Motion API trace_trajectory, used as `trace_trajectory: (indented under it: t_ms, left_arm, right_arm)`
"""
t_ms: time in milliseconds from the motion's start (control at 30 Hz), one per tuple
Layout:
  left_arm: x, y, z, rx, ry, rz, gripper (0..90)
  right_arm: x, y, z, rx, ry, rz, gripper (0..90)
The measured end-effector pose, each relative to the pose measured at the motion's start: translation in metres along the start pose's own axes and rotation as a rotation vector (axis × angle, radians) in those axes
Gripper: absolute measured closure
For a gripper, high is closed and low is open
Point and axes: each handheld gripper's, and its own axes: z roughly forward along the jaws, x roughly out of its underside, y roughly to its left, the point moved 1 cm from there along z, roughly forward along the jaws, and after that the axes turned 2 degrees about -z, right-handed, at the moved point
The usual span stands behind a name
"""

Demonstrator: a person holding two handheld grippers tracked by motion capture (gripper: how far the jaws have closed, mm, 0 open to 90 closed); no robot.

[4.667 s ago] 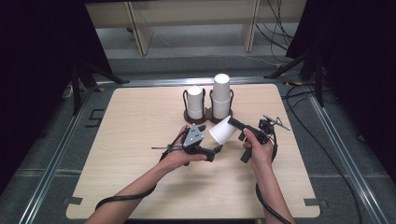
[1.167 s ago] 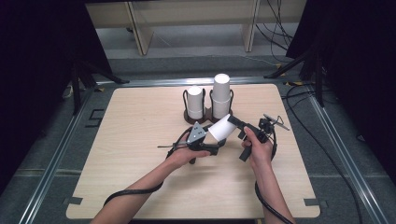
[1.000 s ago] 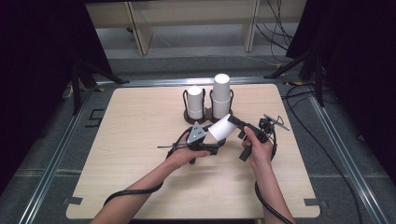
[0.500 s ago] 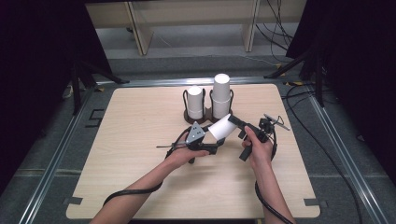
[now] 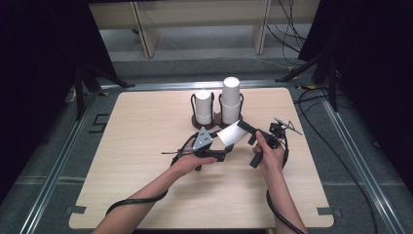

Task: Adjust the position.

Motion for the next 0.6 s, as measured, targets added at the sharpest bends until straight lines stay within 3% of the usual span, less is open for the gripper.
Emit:
trace_trajectory:
  t_ms: [100, 233, 333, 433, 533, 600]
  left_arm:
    - [-0.001, 0.0, -0.004, 0.0, 0.009, -0.007, 25.4]
    - [-0.002, 0.002, -0.007, -0.007, 0.02, 0.004, 25.7]
    - [-0.004, 0.002, -0.012, -0.012, 0.026, 0.017, 25.9]
    - [-0.006, 0.003, -0.017, -0.016, 0.042, 0.03, 25.9]
    - [-0.008, 0.007, -0.023, -0.022, 0.05, 0.036, 26.1]
    - [-0.008, 0.009, -0.025, -0.025, 0.059, 0.04, 26.3]
  right_arm:
    - [-0.002, 0.002, -0.001, 0.007, -0.016, -0.026, 14.9]
    - [-0.003, 0.005, -0.003, -0.004, -0.03, -0.021, 14.9]
    - [-0.005, 0.007, -0.007, 0.014, -0.041, -0.08, 14.9]
    - [-0.006, 0.01, -0.009, 0.014, -0.047, -0.088, 14.9]
    - [-0.008, 0.012, -0.013, 0.017, -0.07, -0.159, 14.9]
    - [-0.008, 0.013, -0.014, 0.021, -0.073, -0.166, 14.8]
